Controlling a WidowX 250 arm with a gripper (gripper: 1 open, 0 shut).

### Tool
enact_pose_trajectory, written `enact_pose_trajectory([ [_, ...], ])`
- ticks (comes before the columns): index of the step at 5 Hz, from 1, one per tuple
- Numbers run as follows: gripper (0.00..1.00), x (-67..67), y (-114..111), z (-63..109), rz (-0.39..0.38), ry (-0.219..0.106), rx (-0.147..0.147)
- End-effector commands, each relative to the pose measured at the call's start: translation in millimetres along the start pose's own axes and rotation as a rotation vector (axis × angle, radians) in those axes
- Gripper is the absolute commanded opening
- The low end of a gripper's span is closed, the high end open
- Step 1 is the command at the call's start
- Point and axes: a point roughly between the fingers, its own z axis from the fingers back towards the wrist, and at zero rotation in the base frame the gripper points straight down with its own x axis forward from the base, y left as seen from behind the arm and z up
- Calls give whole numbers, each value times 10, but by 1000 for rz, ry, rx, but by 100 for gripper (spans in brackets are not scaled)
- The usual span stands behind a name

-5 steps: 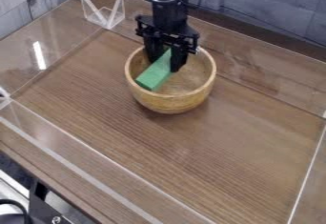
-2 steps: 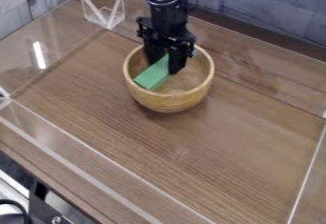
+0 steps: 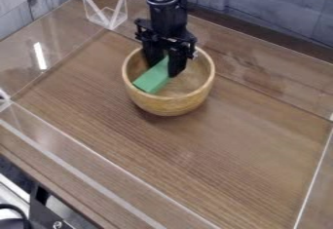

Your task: Move green stick from inside the wooden bowl to the table next to it

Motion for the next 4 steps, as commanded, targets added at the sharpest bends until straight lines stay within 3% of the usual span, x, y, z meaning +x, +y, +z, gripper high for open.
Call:
enact_pose_trajectory([
  [1,0,88,94,396,35,-93,26],
  [4,0,9,-218,517,-56,-84,15],
])
